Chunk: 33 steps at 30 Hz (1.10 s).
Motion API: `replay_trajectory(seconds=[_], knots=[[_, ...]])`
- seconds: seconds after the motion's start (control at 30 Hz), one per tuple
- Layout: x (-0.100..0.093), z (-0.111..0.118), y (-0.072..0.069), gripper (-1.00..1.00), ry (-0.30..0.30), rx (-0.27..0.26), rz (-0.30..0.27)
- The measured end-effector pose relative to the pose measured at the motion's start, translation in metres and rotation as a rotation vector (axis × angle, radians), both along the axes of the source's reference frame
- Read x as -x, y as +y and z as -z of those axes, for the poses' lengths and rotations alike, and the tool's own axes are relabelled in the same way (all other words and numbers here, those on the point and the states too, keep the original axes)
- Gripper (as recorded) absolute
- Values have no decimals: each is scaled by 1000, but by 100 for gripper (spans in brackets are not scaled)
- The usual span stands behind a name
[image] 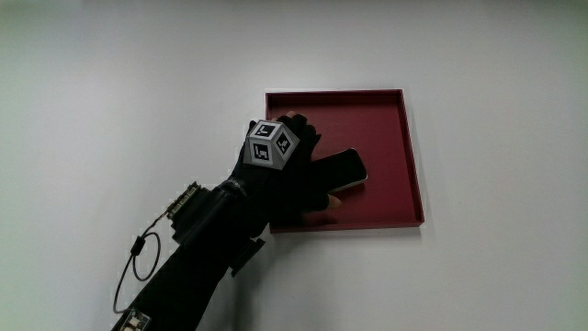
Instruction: Pick eraser
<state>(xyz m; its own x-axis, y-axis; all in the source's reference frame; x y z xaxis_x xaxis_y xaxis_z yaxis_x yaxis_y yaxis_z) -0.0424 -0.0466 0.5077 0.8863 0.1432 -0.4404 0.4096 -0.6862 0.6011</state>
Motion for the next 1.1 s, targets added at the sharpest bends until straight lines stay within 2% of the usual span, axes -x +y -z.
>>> replay_trajectory(seconds=[0.07, 0.13, 0.17, 0.3, 0.67, 0.87, 1.1], knots=[[-2, -1, 1, 0, -9, 6, -2], [-4, -4, 2, 0, -10, -8, -10], [-5, -3, 2, 0, -13, 5, -10], [-7, -4, 3, 11, -11, 4, -14], [-11, -7, 6, 43, 15, -50, -9], [-12, -6, 7, 60, 28, -54, 5], [-16, -5, 10, 80, 21, -104, -11]])
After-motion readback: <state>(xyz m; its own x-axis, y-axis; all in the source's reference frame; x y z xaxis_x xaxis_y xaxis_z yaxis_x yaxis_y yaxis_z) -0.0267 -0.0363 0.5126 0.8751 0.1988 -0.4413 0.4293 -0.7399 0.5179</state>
